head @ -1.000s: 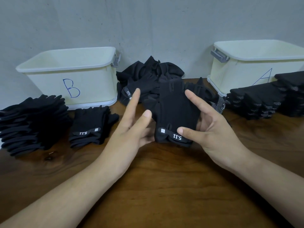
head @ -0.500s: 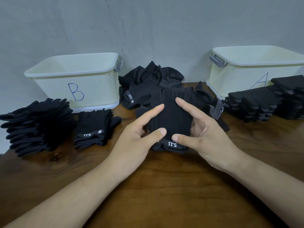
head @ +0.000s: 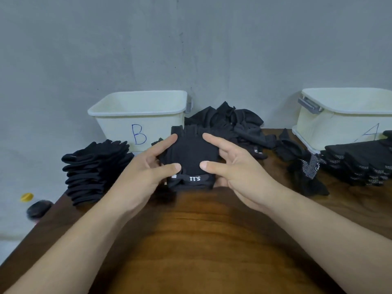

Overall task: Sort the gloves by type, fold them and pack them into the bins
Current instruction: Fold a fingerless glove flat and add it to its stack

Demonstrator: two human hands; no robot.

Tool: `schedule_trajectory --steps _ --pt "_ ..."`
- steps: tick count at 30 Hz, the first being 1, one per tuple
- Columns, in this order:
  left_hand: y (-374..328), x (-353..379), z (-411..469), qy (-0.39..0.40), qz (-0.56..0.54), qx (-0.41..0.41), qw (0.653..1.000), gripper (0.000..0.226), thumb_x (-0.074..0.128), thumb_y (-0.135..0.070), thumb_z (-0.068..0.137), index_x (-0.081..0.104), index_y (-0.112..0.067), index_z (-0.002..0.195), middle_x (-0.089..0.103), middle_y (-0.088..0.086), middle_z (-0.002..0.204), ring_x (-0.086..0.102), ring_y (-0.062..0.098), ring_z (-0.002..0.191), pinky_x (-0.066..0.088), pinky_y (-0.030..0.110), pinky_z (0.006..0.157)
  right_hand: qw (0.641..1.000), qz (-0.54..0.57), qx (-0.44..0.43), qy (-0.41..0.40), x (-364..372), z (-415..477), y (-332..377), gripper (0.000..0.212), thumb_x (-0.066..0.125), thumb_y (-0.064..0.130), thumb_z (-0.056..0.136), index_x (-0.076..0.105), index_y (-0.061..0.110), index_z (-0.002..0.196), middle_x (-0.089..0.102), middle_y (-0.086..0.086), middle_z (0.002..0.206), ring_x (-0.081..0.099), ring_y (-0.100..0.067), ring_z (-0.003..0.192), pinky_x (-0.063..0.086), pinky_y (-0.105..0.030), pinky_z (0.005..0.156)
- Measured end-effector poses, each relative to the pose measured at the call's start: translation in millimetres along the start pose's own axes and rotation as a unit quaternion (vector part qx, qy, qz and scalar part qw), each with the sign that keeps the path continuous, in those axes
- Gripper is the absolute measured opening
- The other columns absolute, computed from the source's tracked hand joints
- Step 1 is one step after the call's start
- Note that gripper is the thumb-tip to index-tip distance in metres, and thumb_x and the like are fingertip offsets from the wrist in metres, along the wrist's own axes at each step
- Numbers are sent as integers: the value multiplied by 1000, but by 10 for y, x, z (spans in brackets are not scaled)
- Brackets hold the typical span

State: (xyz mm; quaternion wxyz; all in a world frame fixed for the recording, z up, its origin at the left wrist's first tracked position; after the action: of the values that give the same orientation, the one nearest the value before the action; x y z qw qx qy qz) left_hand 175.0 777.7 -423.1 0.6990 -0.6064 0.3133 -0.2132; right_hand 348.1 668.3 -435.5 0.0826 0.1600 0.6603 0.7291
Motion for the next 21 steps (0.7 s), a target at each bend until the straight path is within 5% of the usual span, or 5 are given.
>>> schedule_trajectory --steps 2,5,13,18,21 --pt "26 -259 16 -25 -43 -19 999 62 69 0 96 62 -35 147 74 7 126 72 27 120 45 42 116 1000 0 13 -1 246 216 -24 67 73 1 98 53 31 155 65 15 134 76 -11 111 65 -41 84" --pt "117 -534 96 -47 -62 -58 995 58 58 5 99 57 -23 150 77 12 122 74 25 116 50 41 110 999 -6 39 2 489 501 -121 67 73 1 97 53 25 156 60 4 146 77 -18 110 65 -41 82" --pt "405 -760 277 -108 0 -112 988 67 62 -16 74 68 -39 137 69 -8 139 67 15 126 49 41 114 993 -74 91 -26 724 800 -417 64 70 7 99 51 22 157 69 5 121 74 -15 91 60 -27 69" --pt "405 -728 253 -126 72 -119 982 68 58 -12 83 62 -34 147 63 -12 145 57 12 134 41 38 120 985 -141 94 -27 722 820 -496 65 72 12 98 51 30 157 67 3 128 72 -20 97 58 -25 63" --pt "414 -705 259 -129 109 -122 978 68 56 -11 86 59 -31 151 58 -10 152 52 12 139 38 38 123 979 -175 101 -23 724 830 -532 65 71 15 98 50 33 157 67 5 119 71 -20 81 57 -26 59"
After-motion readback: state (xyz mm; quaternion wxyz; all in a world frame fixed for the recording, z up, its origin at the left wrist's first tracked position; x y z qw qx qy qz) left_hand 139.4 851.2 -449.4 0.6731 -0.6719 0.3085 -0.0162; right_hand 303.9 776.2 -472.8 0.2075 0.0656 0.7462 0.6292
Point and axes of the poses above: each hand's wrist, its own z-axis towards the middle knuckle, its own x-axis out of the palm, y = z × x, the point moved 5 cm from there along z, towards the middle knuckle
